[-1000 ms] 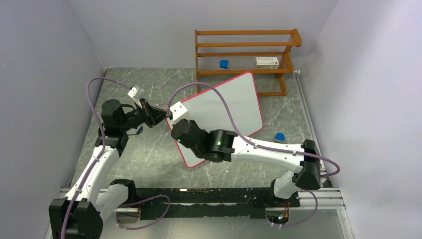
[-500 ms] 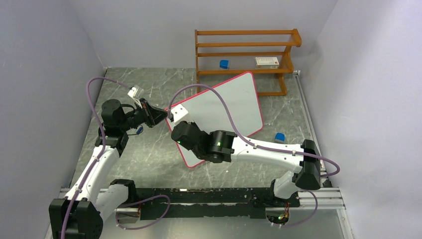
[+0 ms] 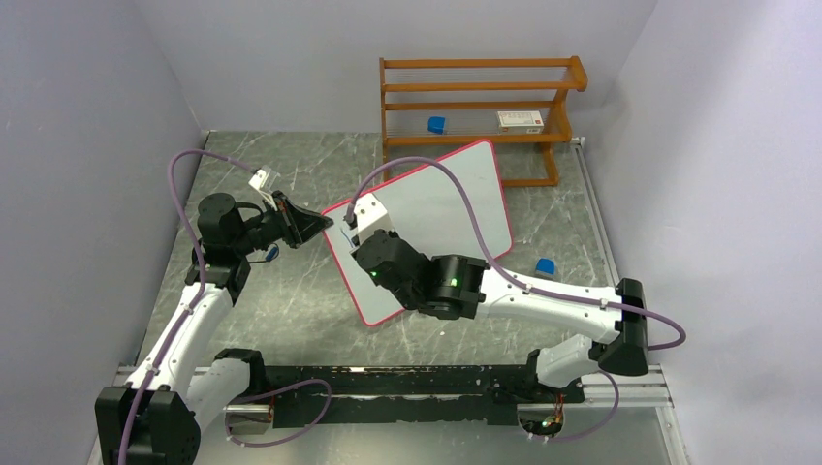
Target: Write a sentence on the whiteboard
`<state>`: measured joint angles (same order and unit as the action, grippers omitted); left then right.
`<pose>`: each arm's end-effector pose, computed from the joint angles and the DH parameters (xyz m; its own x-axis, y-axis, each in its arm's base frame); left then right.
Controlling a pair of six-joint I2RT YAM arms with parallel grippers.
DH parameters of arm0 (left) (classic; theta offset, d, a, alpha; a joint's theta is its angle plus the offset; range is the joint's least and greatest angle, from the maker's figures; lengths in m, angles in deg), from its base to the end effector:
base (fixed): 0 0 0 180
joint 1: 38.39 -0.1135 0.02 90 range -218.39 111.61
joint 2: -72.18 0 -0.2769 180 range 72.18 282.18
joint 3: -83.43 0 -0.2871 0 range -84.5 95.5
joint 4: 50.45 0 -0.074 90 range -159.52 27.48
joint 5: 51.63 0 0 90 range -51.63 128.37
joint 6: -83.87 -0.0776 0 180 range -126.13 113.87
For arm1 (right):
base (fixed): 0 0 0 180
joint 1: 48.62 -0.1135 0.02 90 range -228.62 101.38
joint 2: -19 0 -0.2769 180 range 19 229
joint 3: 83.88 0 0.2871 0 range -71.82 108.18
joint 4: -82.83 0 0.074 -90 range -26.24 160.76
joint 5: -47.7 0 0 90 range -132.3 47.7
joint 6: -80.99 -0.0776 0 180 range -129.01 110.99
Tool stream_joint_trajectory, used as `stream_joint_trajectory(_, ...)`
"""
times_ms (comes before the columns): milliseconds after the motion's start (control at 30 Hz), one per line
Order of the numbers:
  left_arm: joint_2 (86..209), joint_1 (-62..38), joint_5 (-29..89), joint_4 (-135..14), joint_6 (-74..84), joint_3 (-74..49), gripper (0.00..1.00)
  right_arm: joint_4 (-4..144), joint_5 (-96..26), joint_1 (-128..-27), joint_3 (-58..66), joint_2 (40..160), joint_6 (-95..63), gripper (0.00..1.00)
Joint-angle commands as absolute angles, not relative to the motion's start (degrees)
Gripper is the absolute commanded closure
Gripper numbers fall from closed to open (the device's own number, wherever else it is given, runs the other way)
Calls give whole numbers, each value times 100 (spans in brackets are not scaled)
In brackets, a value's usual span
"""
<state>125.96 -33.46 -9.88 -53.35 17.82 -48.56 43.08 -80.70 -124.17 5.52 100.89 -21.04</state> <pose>0.2603 -0.0806 0.2891 -0.4588 -0.2317 -0.8578 0.6629 0.5536 -0.5041 0.1414 0.3556 0.3532 -0.2610 -0.3584 -0.8963 -0.5863 0.7965 -0.1478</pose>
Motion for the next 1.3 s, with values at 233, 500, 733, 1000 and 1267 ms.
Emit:
stream_joint_trajectory(233,12667,-3354,-927,-5479,1494,-4821,95,4814,-8393,-12447,565,10300,-1887,100)
stream_joint_trajectory(500,12669,-3356,-952,-5461,1505,-4821,95,4817,-8501,-12435,632,10447,-1853,100)
stream_joint_trajectory(733,12674,-3356,-959,-5452,1505,-4821,95,4909,-8583,-12429,624,10440,-1827,100)
stream_joint_trajectory(1000,12690,-3356,-971,-5442,1514,-4829,95,4963,-8618,-12429,675,10484,-1762,100)
stream_joint_trajectory(1267,12709,-3356,-997,-5418,1531,-4829,95,5079,-8684,-12411,649,10487,-1742,100)
